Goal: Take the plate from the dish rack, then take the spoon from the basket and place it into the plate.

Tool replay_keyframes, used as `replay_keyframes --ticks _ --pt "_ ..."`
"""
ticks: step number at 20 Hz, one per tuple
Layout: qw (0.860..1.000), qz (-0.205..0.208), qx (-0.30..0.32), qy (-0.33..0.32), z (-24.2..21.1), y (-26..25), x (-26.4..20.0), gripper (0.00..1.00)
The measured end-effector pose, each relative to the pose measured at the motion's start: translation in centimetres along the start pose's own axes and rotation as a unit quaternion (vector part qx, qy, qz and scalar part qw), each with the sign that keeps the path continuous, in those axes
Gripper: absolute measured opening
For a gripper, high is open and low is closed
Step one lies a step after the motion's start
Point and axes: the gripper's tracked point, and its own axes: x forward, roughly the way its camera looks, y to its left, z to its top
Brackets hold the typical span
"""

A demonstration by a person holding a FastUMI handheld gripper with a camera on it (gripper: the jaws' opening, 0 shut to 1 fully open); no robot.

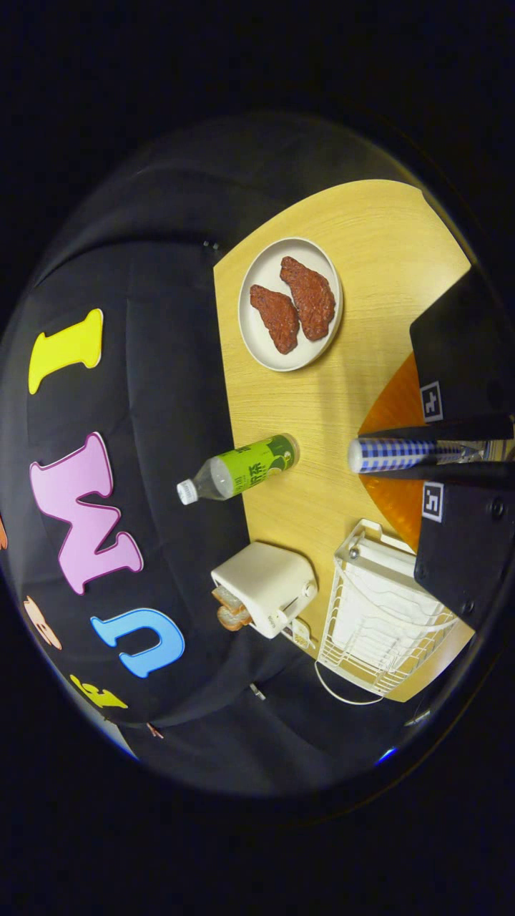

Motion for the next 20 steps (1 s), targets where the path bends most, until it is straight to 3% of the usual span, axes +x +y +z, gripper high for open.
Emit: replay_keyframes --ticks 5,9,15,20 --pt "0.999 -0.009 -0.007 -0.041 4.3 2.0 -6.0 0.15" --pt "0.999 -0.007 -0.006 -0.042 3.1 4.7 -10.7 0.16" --pt "0.998 -0.020 0.043 0.046 -7.9 7.8 -13.7 0.16" --pt "0.991 -0.038 0.078 0.098 -15.7 8.6 -12.9 0.16"
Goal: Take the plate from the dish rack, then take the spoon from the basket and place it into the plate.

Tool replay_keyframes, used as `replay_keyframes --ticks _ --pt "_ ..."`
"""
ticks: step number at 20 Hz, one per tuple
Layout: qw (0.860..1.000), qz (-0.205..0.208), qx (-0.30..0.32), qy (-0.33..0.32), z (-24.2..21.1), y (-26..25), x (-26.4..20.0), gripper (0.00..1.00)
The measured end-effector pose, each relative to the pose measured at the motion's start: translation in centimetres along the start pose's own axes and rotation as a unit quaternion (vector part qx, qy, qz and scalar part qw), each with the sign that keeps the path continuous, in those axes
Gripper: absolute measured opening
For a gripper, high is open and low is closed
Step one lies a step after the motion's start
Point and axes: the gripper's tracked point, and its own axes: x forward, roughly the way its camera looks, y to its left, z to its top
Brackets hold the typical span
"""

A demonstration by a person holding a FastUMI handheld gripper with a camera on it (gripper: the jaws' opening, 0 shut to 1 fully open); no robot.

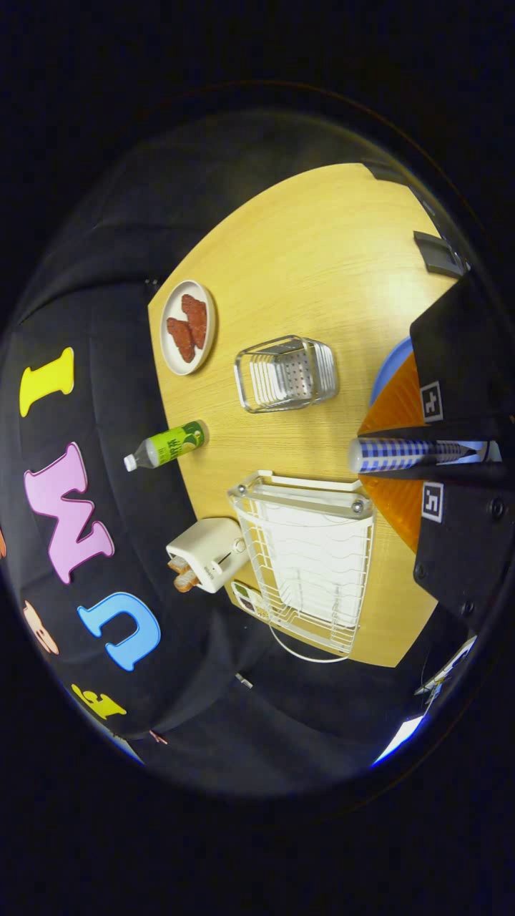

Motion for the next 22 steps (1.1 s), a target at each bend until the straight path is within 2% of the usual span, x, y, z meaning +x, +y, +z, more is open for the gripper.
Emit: replay_keyframes --ticks 6,10,11,15,22 --pt "0.997 -0.027 0.057 0.035 -3.3 -1.7 3.6 0.16" --pt "0.996 -0.036 0.066 0.055 -4.0 -1.6 4.4 0.18" --pt "0.996 -0.037 0.063 0.054 -3.9 -1.5 4.4 0.31" --pt "0.998 -0.056 0.024 0.027 -2.8 -2.2 2.6 0.99" --pt "0.991 -0.058 -0.062 -0.102 4.7 -0.9 -3.5 0.99"
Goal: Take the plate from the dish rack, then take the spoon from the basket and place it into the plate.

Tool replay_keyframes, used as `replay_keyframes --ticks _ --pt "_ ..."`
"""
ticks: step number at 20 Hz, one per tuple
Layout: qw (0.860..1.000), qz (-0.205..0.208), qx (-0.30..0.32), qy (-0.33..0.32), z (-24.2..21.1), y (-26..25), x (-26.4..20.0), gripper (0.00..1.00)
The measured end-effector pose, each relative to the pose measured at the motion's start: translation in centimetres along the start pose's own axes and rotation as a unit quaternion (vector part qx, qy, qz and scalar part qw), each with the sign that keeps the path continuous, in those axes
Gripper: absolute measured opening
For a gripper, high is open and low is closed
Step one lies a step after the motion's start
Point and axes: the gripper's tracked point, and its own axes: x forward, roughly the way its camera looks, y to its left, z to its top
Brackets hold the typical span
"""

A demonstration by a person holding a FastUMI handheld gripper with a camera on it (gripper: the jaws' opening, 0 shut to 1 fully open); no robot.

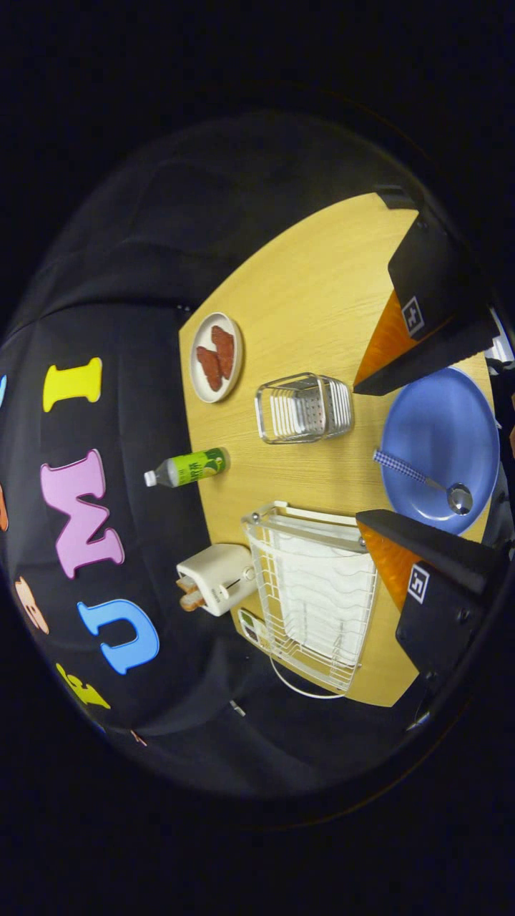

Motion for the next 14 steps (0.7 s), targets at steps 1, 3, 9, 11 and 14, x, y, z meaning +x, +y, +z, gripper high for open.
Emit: replay_keyframes --ticks 1,3,9,11,14 --pt "1.000 0.003 -0.001 -0.022 1.7 0.3 -0.9 0.98" --pt "0.998 0.007 0.000 -0.067 4.9 0.8 -2.7 0.98" --pt "0.982 0.010 -0.001 -0.191 12.6 1.7 -9.4 0.98" --pt "0.971 0.001 -0.018 -0.240 15.0 1.5 -12.1 0.98" --pt "0.951 -0.018 -0.041 -0.305 16.6 1.1 -15.7 0.98"
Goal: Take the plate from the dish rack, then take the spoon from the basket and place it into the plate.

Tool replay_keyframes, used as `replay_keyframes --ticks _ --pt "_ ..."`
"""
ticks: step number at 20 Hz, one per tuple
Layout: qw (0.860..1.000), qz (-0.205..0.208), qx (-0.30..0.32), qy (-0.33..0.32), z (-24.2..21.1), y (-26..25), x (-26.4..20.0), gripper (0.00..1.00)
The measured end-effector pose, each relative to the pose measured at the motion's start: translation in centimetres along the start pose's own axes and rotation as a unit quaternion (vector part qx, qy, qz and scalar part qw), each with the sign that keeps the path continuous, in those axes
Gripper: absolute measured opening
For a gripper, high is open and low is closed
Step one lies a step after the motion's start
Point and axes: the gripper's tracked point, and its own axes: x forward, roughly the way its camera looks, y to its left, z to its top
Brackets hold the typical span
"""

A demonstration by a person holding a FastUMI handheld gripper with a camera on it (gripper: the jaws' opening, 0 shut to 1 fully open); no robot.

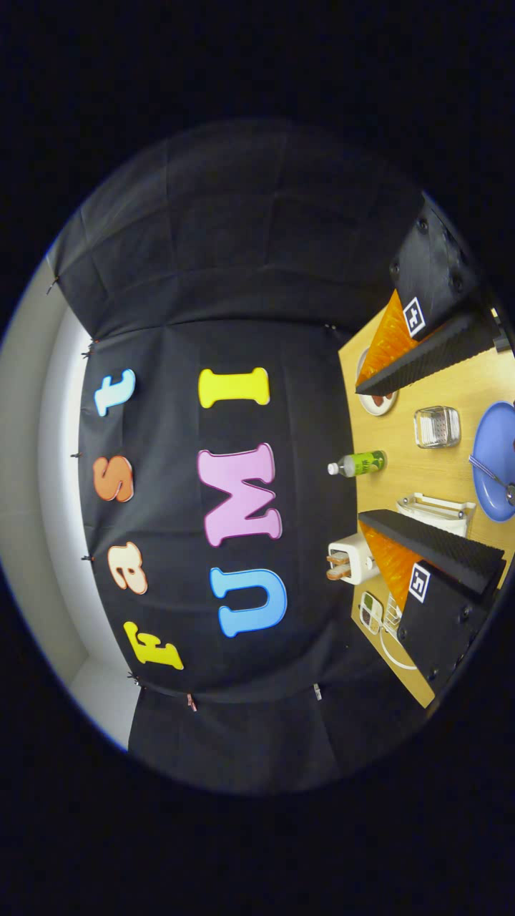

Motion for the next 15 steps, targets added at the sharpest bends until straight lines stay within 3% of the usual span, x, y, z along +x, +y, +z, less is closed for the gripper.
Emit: replay_keyframes --ticks 5,10,15 --pt "1.000 0.002 0.003 -0.024 -0.4 0.6 -2.6 0.98" --pt "1.000 0.020 -0.010 0.001 -1.7 1.8 -1.7 0.98" --pt "0.999 0.026 -0.024 -0.020 -0.2 3.0 -1.0 0.98"
